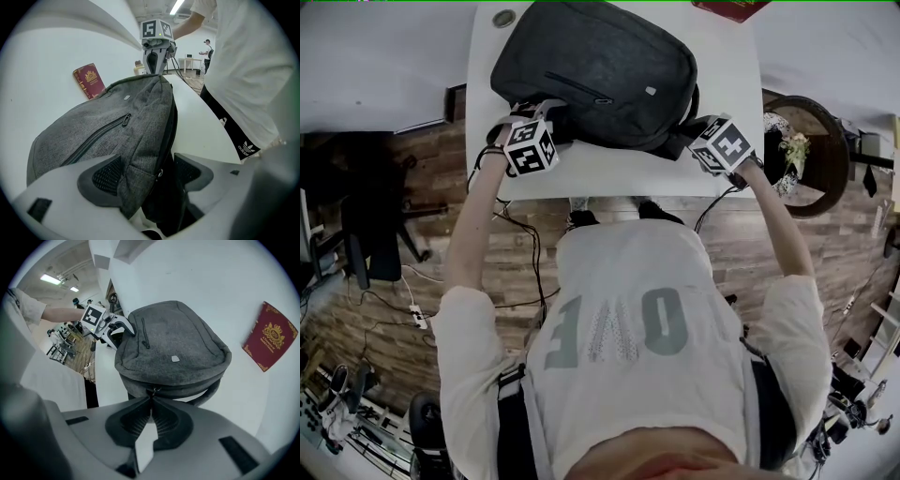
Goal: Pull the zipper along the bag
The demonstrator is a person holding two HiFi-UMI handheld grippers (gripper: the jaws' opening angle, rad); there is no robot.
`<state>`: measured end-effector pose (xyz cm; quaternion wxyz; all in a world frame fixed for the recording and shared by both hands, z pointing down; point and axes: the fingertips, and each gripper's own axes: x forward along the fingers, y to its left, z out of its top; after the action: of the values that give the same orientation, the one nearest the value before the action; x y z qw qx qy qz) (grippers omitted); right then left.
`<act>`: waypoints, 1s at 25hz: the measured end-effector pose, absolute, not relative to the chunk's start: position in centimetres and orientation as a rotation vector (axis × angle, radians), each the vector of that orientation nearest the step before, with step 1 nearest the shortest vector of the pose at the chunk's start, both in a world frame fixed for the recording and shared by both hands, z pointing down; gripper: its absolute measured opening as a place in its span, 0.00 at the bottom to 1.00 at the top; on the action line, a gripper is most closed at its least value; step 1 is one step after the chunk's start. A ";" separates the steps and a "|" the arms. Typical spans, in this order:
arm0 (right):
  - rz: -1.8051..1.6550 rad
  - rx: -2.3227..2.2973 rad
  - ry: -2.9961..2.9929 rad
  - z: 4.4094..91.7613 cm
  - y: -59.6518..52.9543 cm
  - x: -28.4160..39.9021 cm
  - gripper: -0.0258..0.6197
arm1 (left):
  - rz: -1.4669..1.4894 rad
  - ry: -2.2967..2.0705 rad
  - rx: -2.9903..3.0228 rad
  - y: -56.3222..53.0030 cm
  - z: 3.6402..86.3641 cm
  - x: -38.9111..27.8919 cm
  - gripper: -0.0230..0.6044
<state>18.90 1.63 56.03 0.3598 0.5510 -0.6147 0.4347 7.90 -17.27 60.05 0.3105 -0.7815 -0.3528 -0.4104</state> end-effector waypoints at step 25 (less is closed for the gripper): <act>1.421 1.422 -1.465 57.9 2.1 18.5 0.09 | -1.106 -0.934 -2.071 -17.5 60.5 8.3 0.57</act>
<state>18.48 2.10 57.90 0.3213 0.5412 -0.5577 0.5411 8.30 -17.47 60.50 0.3024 -0.7813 -0.3524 -0.4171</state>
